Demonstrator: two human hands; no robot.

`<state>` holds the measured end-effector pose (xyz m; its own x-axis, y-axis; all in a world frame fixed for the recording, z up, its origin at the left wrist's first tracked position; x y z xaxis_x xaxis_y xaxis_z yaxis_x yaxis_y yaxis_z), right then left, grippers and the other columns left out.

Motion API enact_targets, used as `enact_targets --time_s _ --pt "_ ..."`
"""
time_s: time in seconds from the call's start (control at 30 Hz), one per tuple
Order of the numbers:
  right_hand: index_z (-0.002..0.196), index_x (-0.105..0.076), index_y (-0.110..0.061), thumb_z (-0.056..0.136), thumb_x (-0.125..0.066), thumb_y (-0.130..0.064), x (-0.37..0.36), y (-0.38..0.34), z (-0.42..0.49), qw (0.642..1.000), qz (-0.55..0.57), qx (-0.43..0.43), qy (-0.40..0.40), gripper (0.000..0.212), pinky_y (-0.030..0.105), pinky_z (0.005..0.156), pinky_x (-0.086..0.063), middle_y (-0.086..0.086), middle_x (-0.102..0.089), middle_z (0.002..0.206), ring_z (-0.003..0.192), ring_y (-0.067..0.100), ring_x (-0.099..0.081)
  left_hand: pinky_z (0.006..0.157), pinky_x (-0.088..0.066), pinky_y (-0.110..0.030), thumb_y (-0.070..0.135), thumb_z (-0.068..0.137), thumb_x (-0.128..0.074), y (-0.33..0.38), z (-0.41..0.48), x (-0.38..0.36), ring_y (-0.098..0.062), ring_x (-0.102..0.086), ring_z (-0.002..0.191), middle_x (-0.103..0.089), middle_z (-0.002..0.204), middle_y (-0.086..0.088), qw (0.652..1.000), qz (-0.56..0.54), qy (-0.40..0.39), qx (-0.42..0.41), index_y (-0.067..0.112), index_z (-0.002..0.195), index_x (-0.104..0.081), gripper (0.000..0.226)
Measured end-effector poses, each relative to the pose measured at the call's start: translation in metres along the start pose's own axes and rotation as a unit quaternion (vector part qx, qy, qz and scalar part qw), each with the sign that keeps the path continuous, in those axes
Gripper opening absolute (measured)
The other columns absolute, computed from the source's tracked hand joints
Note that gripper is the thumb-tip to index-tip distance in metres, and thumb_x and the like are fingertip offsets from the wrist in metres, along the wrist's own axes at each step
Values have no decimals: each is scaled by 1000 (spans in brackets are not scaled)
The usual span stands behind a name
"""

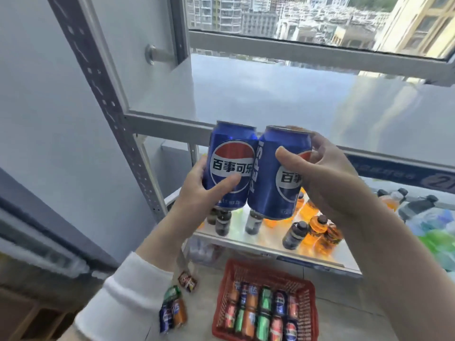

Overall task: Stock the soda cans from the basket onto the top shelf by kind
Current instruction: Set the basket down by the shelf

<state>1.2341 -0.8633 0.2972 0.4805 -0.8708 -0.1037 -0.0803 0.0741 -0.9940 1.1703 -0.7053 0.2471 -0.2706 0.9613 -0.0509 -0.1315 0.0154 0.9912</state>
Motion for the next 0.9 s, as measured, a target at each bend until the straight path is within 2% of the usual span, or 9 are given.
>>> enact_targets --time_s 0.1,0.2,0.3,0.37,0.47,0.57,0.67,0.77,0.9 --pt "115 -55 -16 53 -84 -28 0 -16 26 1000 -21 15 1 69 35 79 -55 18 -68 100 94 32 -67 68 -52 -17 41 56 -71 15 27 4 -6 -68 84 -72 87 10 1000 12 2 -18 26 101 -56 49" --pt "119 -53 -15 56 -80 -27 1 -30 53 999 -21 31 9 70 38 81 -55 19 -67 107 96 32 -67 61 -49 -13 29 63 -74 30 55 9 -1 -67 77 -71 83 11 999 36 -9 -30 26 101 -56 42" --pt "123 -51 -12 58 -82 -21 -2 -46 81 999 -12 47 4 72 36 82 -55 20 -65 111 99 32 -66 55 -46 -9 15 73 -74 46 87 15 3 -64 69 -68 84 9 997 63 -24 -40 25 101 -54 36" --pt "124 -50 -10 56 -83 -19 -6 -56 104 998 -15 56 5 76 33 79 -55 19 -65 111 97 29 -66 59 -48 -11 11 76 -68 54 112 21 1 -65 74 -67 88 6 995 78 -37 -43 24 102 -53 33" --pt "125 -48 -7 46 -89 -21 -11 -71 137 997 -6 75 17 90 33 80 -53 17 -65 107 97 29 -65 72 -53 -16 16 75 -73 68 153 32 -3 -66 87 -67 97 8 991 109 -62 -46 30 105 -51 40" --pt "127 -45 -6 52 -78 -21 -19 -82 172 996 7 87 17 83 34 81 -53 16 -64 108 99 30 -64 87 -52 -24 29 63 -79 76 196 47 -9 -61 104 -66 106 7 988 119 -81 -48 31 109 -52 54" --pt "127 -42 -7 60 -78 -10 -27 -86 210 996 -4 91 24 76 32 81 -53 15 -63 110 97 27 -64 85 -51 -22 23 63 -79 79 235 65 -7 -61 100 -65 103 6 987 128 -80 -47 26 108 -54 52" --pt "120 -43 -12 70 -75 -1 -35 -85 249 995 -28 94 27 61 29 74 -53 5 -65 97 83 17 -65 82 -49 -19 12 67 -80 78 269 82 -5 -60 99 -65 104 7 985 146 -85 -45 22 112 -54 53" --pt "115 -43 -17 59 -82 -7 -47 -78 296 993 -53 101 25 70 28 70 -52 6 -65 95 75 15 -64 84 -50 -20 13 63 -78 67 307 106 -7 -61 98 -66 103 6 986 139 -81 -42 24 114 -55 57"
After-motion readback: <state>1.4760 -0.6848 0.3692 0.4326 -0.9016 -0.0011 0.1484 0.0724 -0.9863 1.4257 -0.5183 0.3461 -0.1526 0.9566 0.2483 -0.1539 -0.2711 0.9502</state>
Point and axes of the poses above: each hand's wrist, its own z-axis towards the middle knuckle, its own x-axis out of the back of the hand, y = z × x, the point moved 10 cm from there along z, towards the middle knuckle
